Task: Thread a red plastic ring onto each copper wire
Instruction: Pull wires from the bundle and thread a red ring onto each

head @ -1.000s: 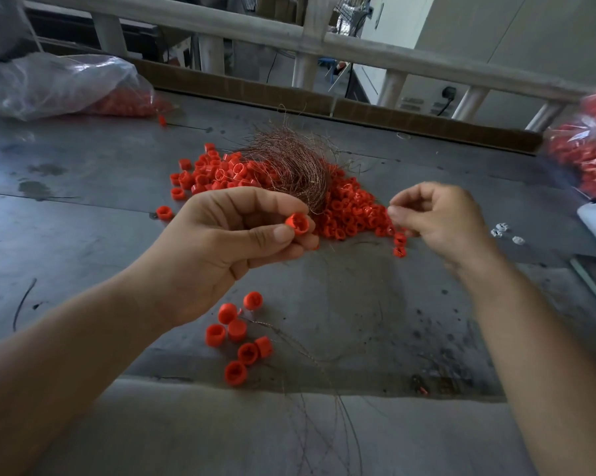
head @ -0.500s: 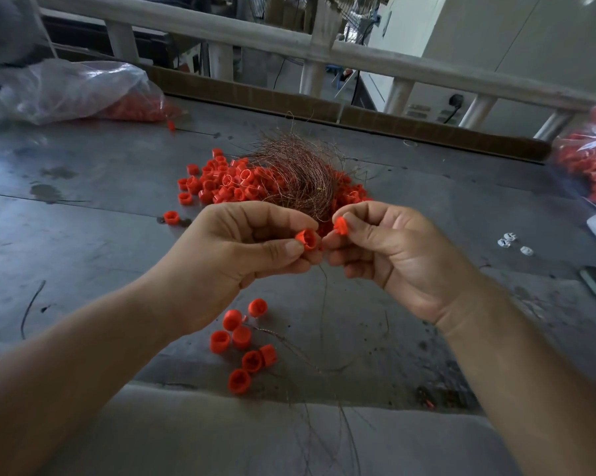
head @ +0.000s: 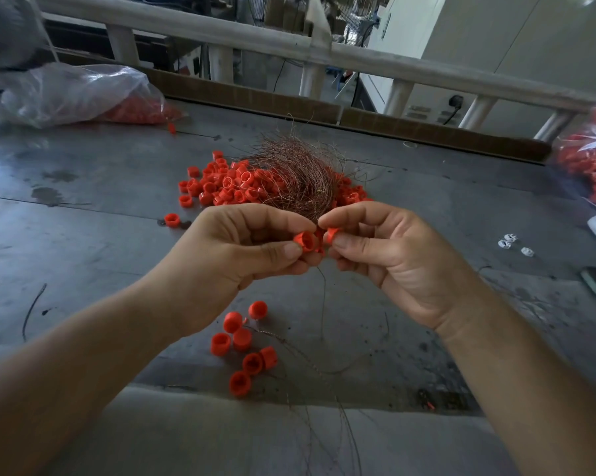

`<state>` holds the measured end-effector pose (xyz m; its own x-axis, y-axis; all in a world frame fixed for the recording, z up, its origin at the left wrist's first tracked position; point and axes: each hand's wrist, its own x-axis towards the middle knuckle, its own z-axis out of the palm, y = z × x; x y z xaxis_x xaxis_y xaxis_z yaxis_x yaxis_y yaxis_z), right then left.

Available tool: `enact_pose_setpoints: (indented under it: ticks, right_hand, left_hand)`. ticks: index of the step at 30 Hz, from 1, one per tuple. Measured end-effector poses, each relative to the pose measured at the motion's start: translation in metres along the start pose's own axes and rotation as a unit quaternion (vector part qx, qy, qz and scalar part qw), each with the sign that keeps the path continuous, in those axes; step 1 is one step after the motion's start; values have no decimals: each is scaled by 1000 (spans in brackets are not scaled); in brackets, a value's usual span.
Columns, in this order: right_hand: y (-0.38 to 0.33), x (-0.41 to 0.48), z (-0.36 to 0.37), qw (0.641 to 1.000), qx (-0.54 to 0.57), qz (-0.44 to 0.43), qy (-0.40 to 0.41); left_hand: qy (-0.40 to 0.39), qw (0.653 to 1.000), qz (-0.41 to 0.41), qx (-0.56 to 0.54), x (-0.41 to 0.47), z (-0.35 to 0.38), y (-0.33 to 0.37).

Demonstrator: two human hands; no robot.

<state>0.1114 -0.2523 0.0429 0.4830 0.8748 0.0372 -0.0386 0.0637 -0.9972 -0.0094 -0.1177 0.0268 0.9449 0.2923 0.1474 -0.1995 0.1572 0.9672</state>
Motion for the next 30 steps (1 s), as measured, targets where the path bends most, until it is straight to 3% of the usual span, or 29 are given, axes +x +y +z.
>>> enact_pose_setpoints:
  ticks: [14,20,30]
  right_hand:
    - [0,-2,1,995,-91,-32,20]
    - [0,-3,7,987,-131,-94,26]
    - [1,-3,6,988,-112,-96,36]
  left_hand:
    - [5,1000,-6,10,0,0,1]
    - [22,1000,-8,13,1,1,1]
    - [26,999,-12,21,2,0,1]
